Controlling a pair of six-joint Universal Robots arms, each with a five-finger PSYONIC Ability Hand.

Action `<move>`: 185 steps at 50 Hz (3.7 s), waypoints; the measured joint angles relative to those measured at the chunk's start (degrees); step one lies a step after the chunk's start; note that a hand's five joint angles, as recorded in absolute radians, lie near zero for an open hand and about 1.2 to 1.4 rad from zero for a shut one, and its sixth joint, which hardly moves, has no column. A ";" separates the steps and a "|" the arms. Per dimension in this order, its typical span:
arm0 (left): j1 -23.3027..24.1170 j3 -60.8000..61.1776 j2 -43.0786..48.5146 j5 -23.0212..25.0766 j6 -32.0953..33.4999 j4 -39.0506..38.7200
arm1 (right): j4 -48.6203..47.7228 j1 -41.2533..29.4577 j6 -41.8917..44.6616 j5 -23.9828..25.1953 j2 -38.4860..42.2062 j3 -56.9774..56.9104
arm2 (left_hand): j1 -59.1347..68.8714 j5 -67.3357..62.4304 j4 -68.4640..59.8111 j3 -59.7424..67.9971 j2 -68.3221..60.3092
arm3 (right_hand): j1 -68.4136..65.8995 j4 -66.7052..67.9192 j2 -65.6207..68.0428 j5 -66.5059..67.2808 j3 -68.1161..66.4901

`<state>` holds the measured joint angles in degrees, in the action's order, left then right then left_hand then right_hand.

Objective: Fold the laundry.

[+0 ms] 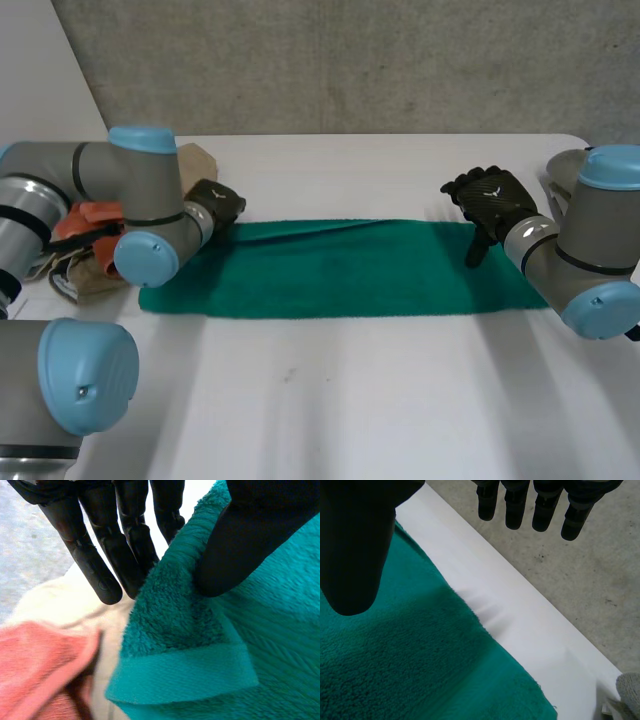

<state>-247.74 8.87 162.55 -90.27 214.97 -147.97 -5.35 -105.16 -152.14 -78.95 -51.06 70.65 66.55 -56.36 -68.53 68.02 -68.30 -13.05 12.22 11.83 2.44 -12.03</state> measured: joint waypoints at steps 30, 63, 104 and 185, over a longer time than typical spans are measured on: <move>2.45 56.11 -54.30 5.34 -2.63 -20.22 | 28.04 2.73 -4.90 17.24 25.66 -48.21 | 0.00 0.00 -0.07 0.01 -0.09 | 0.00 0.00 0.00 0.00 0.01; -1.58 43.05 -48.71 8.34 -9.03 -37.31 | -0.56 2.13 -20.17 -3.77 5.96 -44.69 | 0.00 0.00 -0.27 0.01 -0.20 | -52.62 56.17 55.61 55.13 -55.74; -5.84 74.77 -74.52 18.72 -13.86 -48.40 | 17.65 -5.83 -20.27 3.55 30.46 -55.51 | 0.00 0.00 -0.29 0.31 -0.29 | -52.62 56.06 55.78 54.34 -55.80; -9.99 52.55 -35.57 5.21 -13.26 -23.85 | 5.97 7.17 6.91 8.31 1.27 5.68 | 0.00 0.00 -0.30 0.31 -0.35 | -17.99 19.23 19.52 19.25 -19.13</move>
<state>-257.73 61.42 126.99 -85.06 201.71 -171.82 0.62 -97.99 -145.22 -70.64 -49.79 76.33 66.55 -56.37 -68.83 68.33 -68.65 -31.04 31.45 31.35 21.69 -31.16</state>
